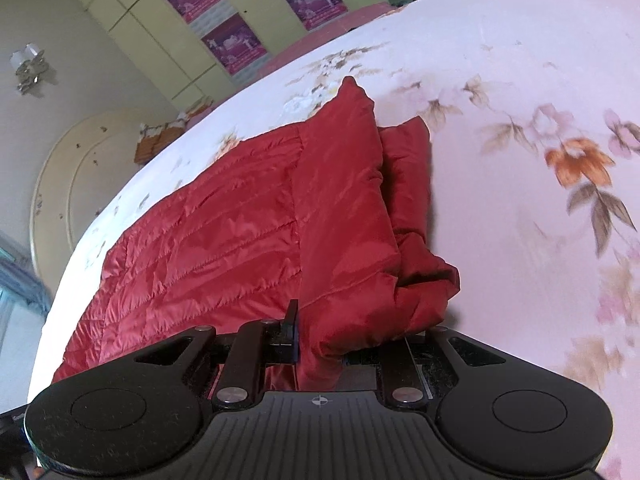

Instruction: Fold large clothes

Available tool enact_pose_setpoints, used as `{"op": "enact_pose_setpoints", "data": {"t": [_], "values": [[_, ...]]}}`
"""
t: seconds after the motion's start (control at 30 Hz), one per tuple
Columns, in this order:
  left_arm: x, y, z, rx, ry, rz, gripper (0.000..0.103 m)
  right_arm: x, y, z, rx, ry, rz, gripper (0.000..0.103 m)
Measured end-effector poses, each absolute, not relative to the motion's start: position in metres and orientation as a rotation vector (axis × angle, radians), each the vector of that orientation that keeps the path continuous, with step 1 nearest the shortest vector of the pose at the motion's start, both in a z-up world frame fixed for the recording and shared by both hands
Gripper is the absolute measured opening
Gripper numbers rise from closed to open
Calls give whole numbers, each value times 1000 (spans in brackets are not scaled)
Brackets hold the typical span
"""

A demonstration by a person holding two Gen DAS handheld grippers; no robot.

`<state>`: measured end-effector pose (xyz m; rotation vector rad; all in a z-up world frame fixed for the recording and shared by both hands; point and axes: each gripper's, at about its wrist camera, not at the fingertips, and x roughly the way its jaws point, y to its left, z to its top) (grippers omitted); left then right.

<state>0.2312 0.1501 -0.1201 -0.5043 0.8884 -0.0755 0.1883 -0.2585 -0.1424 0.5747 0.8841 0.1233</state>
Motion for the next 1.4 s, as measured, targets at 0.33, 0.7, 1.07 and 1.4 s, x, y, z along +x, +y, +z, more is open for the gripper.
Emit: {"op": "enact_pose_setpoints", "data": {"t": [0.33, 0.7, 1.07, 1.4], "values": [[196, 150, -117, -532, 896, -39, 20, 147, -268, -142, 567, 903, 169, 18], [204, 134, -113, -394, 884, 58, 64, 147, -274, -126, 411, 842, 90, 56], [166, 150, -82, -306, 733, 173, 68, 136, -290, -93, 248, 693, -24, 87], [192, 103, -64, -249, 690, -18, 63, 159, -215, -72, 94, 643, 228, 36]]}}
